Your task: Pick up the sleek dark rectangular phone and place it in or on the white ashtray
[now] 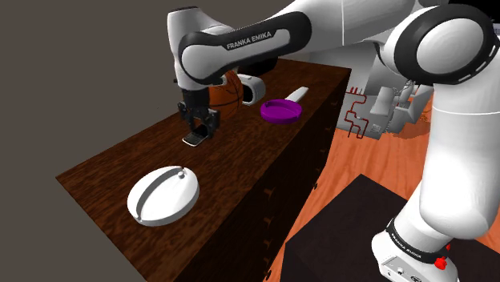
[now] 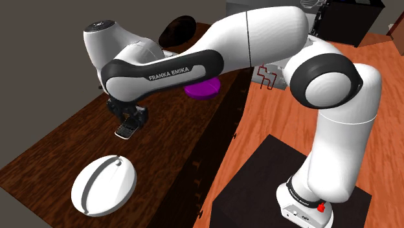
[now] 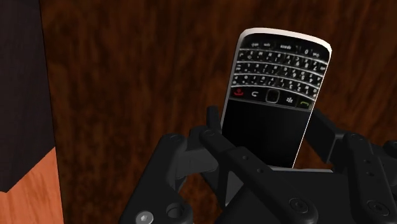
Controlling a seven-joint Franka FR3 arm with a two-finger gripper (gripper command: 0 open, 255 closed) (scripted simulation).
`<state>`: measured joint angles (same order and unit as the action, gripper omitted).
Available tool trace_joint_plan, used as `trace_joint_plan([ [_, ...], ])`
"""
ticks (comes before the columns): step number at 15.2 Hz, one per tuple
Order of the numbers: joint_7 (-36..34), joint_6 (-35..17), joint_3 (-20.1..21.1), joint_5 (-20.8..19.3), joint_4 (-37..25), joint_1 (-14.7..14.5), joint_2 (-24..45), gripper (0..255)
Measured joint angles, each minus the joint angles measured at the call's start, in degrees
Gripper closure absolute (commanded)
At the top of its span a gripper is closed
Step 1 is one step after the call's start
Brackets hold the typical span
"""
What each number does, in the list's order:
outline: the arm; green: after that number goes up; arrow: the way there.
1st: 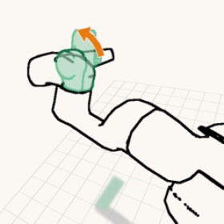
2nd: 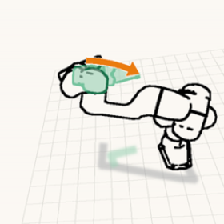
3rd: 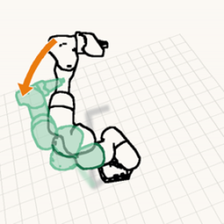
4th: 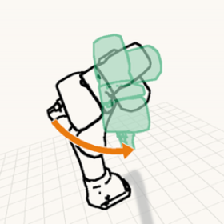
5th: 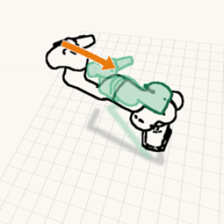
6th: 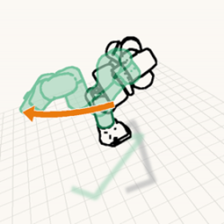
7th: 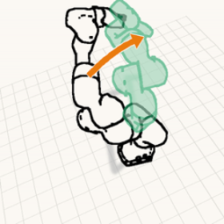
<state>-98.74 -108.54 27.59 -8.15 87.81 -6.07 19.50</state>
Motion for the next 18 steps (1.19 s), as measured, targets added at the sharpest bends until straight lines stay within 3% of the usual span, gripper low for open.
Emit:
trace_joint_plan([
  [7,-9.06,2.43,1.79,-2.94,-5.84,-7.65,4.04,255],
  [13,-15.98,5.52,2.32,-6.29,-14.39,-15.33,10.14,255],
  [18,-17.49,3.34,2.29,-6.91,-12.95,-16.32,11.07,255],
])
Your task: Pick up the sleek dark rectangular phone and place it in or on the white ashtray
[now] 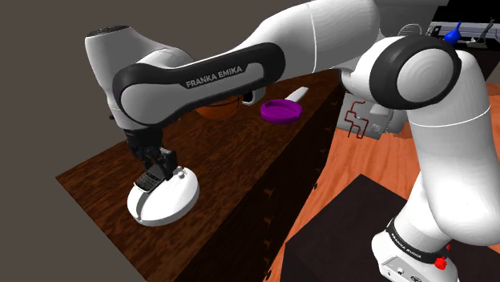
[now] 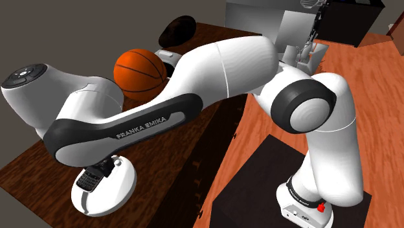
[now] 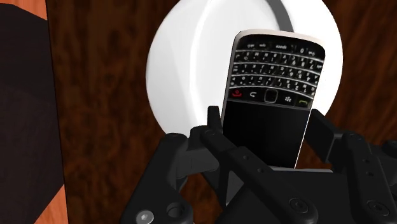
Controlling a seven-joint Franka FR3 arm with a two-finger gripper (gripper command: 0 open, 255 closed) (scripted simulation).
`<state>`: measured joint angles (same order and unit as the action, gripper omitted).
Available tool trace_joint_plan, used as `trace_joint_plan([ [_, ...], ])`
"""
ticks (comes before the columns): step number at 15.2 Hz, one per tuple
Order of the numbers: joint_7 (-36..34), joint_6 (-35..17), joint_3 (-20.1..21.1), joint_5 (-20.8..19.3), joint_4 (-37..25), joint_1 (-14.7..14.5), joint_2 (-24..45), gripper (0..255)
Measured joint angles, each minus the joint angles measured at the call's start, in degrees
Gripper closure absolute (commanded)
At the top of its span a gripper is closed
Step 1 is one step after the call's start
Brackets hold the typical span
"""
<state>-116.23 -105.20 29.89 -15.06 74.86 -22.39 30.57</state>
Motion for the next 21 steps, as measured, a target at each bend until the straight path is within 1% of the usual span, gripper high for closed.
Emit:
trace_joint_plan([
  [10,-0.86,-6.95,-0.47,-0.8,6.2,0.57,0.95,255],
  [16,-0.88,-7.39,-0.54,-0.9,6.44,0.57,1.18,255],
  [17,-0.88,-7.4,-0.54,-0.9,6.44,0.57,1.19,0],
  [21,-0.88,-7.4,-0.54,-0.9,6.44,0.57,1.18,0],
])
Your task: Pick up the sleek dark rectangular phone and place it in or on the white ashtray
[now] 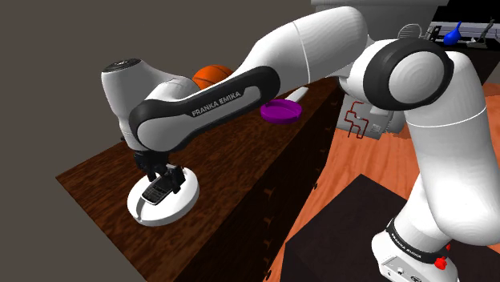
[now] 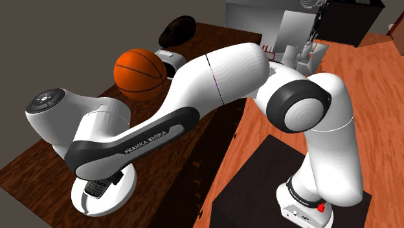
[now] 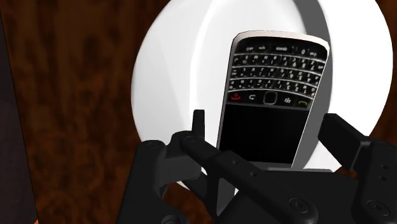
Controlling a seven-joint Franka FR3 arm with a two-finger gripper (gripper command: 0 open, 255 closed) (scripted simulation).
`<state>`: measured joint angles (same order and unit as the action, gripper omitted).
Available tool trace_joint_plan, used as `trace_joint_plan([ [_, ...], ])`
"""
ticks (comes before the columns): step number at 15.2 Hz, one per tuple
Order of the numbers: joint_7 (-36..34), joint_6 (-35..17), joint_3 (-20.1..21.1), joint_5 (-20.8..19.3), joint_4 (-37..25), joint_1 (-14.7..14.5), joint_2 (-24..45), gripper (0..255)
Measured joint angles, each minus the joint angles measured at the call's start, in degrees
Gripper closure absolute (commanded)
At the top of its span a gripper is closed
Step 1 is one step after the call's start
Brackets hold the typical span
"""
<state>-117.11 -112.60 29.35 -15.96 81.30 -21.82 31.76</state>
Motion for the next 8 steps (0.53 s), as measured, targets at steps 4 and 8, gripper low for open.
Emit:
trace_joint_plan([
  [4,0.35,1.84,0.19,0.36,-1.35,0.04,-0.59,0],
  [8,0.75,5.74,0.62,1.05,-4.19,-0.09,-1.86,0],
])
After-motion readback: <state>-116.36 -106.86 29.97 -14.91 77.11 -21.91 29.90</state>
